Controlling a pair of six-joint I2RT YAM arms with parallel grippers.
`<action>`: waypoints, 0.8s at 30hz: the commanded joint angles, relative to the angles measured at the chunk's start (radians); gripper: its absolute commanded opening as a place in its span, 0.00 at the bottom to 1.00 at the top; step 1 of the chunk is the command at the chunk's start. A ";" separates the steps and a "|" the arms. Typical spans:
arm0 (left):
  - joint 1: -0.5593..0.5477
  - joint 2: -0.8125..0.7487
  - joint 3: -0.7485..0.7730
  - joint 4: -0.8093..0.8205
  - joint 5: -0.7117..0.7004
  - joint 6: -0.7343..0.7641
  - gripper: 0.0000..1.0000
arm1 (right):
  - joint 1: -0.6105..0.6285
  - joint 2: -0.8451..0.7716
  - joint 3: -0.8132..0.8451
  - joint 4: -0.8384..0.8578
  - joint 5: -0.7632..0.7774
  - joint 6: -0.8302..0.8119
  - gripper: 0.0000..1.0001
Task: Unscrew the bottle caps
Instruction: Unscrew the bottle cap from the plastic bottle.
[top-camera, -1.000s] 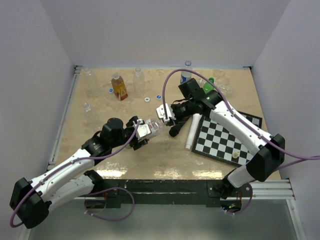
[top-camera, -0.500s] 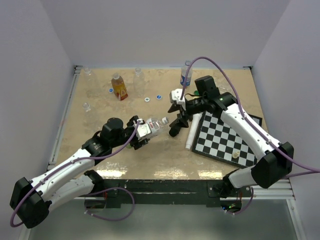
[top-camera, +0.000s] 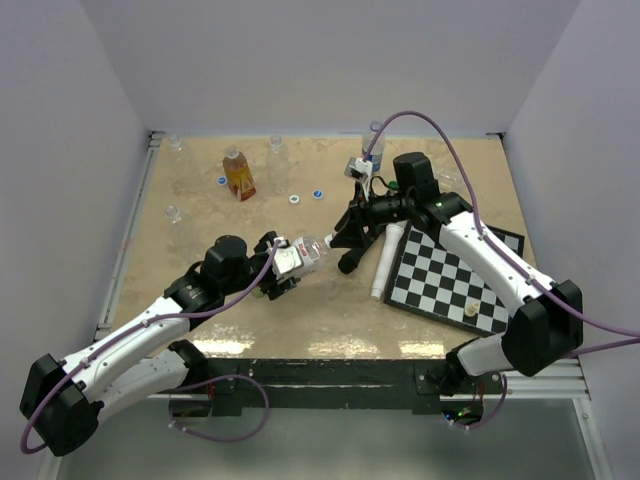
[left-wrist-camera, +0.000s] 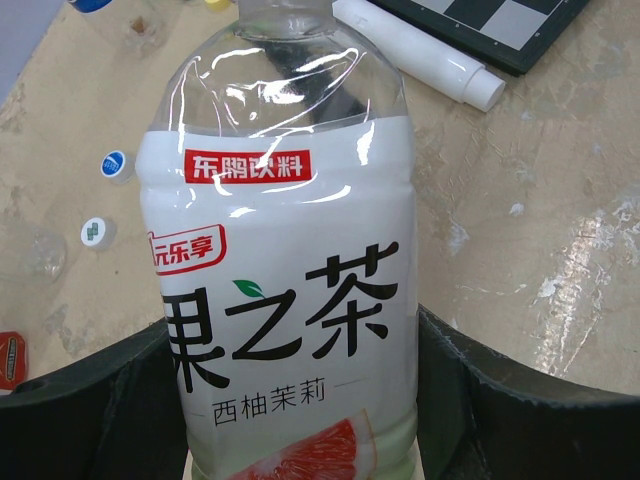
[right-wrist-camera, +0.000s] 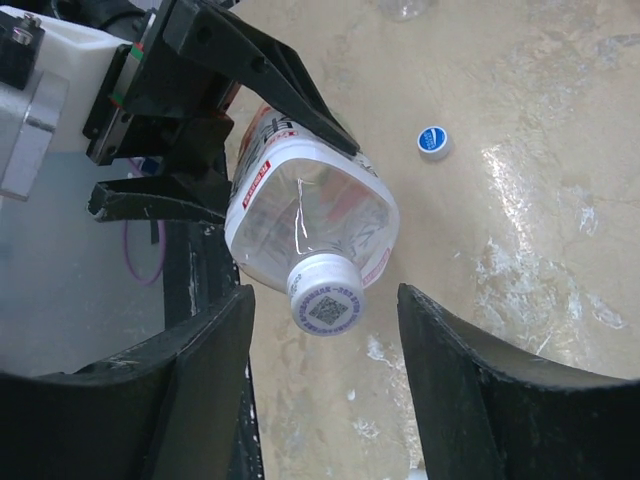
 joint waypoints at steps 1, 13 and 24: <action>-0.005 0.003 0.013 0.058 0.023 -0.011 0.00 | 0.003 0.003 -0.002 0.062 -0.053 0.081 0.61; -0.003 0.001 0.013 0.058 0.017 -0.008 0.00 | 0.004 0.039 -0.005 0.052 -0.043 0.067 0.58; -0.003 0.000 0.013 0.055 0.016 -0.009 0.00 | 0.015 0.036 0.015 -0.031 -0.109 -0.050 0.00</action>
